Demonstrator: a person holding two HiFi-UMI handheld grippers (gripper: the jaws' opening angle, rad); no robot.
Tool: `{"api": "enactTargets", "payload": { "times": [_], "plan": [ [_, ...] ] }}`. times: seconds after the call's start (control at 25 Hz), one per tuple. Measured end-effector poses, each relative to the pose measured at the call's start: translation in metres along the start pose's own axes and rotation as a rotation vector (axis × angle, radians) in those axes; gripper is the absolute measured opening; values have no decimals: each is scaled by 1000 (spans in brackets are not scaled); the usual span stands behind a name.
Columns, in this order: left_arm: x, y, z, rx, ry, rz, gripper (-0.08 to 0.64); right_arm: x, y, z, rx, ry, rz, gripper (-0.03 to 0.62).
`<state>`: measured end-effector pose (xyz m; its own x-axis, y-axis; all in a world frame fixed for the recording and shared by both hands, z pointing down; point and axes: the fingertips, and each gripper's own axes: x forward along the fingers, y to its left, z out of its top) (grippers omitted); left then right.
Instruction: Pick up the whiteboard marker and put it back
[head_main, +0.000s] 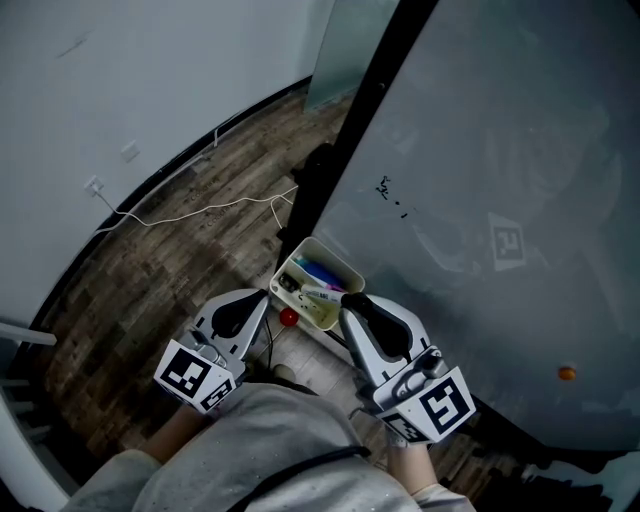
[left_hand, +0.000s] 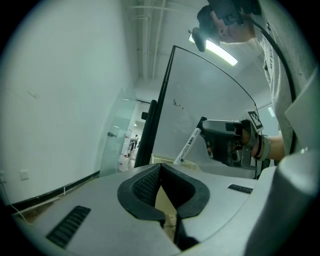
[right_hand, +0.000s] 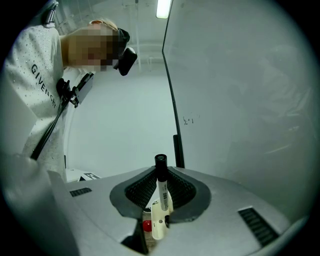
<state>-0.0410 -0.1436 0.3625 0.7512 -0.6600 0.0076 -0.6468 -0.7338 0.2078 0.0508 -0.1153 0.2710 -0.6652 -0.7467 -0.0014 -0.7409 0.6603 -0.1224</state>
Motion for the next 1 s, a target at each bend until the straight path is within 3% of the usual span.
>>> {"api": "enactTargets", "payload": {
  "times": [1.0],
  "plan": [
    [1, 2, -22, -26, 55, 15, 15, -13, -15, -45, 72, 58, -60, 77]
  ]
}}
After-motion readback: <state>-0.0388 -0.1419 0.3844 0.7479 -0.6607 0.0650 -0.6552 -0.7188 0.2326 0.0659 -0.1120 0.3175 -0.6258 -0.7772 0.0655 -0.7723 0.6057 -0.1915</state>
